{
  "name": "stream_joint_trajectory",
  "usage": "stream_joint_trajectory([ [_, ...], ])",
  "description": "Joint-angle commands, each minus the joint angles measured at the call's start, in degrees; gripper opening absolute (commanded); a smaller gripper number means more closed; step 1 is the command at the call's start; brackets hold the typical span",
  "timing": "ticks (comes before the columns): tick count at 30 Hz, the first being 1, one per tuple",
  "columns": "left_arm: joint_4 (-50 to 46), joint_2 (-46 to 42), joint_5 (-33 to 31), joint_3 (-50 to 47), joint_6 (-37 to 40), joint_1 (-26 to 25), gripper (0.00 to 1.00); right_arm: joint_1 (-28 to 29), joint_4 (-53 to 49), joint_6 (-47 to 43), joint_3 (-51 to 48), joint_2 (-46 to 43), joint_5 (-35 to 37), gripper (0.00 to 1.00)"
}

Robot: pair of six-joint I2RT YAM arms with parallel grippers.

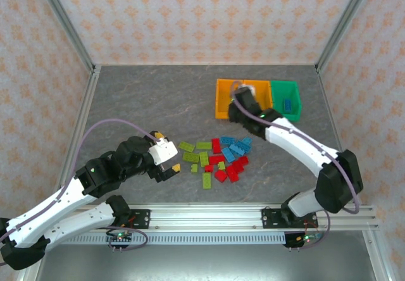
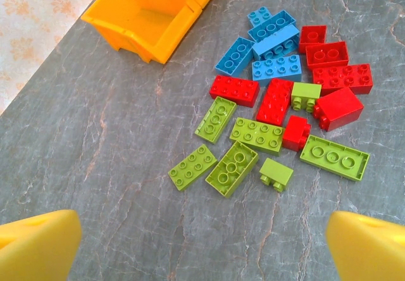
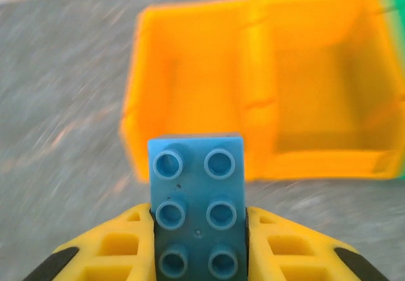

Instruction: Sort the legos into containers by color

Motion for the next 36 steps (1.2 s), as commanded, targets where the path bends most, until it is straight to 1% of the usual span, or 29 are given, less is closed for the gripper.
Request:
stream_joint_trajectory([
  [1,1.3,-0.7,-0.6,-0.6,-0.4,0.4,1.00,-7.6,1.4,2.3,-0.1,0.8,5.8,0.29],
  [4,1.3,-0.9,-0.4,-0.6,-0.4,0.4,1.00,-16.0,1.8,3.1,1.6,3.7,4.2,0.29],
  [6,1.4,-0.9,-0.4,-0.6,-0.5,0.4,1.00,-20.7,0.8,3.3,4.0,7.4,3.9,0.29],
  [9,1.4,-1.0,-0.2,-0.6,-0.4,0.4,1.00,-26.0,-1.2,3.8,8.5,14.4,1.4,0.29],
  [11,1.4,-1.1,-0.2,-0.6,-0.5,0.5,1.00,-27.4,-2.4,3.7,11.2,18.7,0.3,0.29],
  [12,1.4,-1.1,-0.5,-0.6,-0.5,0.4,1.00,-27.8,-2.9,3.5,12.5,20.4,0.2,0.31],
  [15,1.7,-1.3,-1.4,-0.8,-1.1,0.4,1.00,-28.4,-6.0,3.6,16.1,23.2,0.2,0.44],
  [18,2.5,-0.9,-2.7,-0.8,-2.9,0.4,1.00,-28.5,-6.4,3.6,16.5,21.3,-0.2,0.56],
  [20,3.2,-0.2,-4.0,-0.5,-4.9,0.6,1.00,-28.5,-6.6,3.6,16.0,18.9,-1.7,0.59],
  [22,4.2,0.9,-6.3,0.3,-8.6,1.1,1.00,-28.5,-7.4,3.9,15.5,16.0,-4.2,0.60],
  [25,5.1,3.8,-9.7,3.0,-17.8,2.5,1.00,-28.0,-8.3,4.4,13.1,10.1,-10.8,0.61],
  [28,4.9,8.5,-13.7,6.1,-30.6,3.6,1.00,-25.0,-8.3,3.7,9.1,3.5,-19.3,0.64],
  [30,3.1,12.3,-17.0,7.4,-42.2,4.7,1.00,-20.9,-10.3,2.3,7.3,-0.1,-22.9,0.65],
  [31,2.3,13.9,-17.3,7.7,-47.2,5.2,0.99,-18.6,-11.8,1.9,6.8,-1.4,-23.4,0.66],
  [35,2.9,20.6,-15.9,6.7,-69.5,6.7,0.91,-6.5,-16.2,-1.3,4.7,-5.1,-22.8,0.70],
  [36,2.5,22.8,-15.7,6.7,-75.4,6.7,0.91,-3.7,-16.9,-1.9,4.3,-5.6,-23.4,0.71],
])
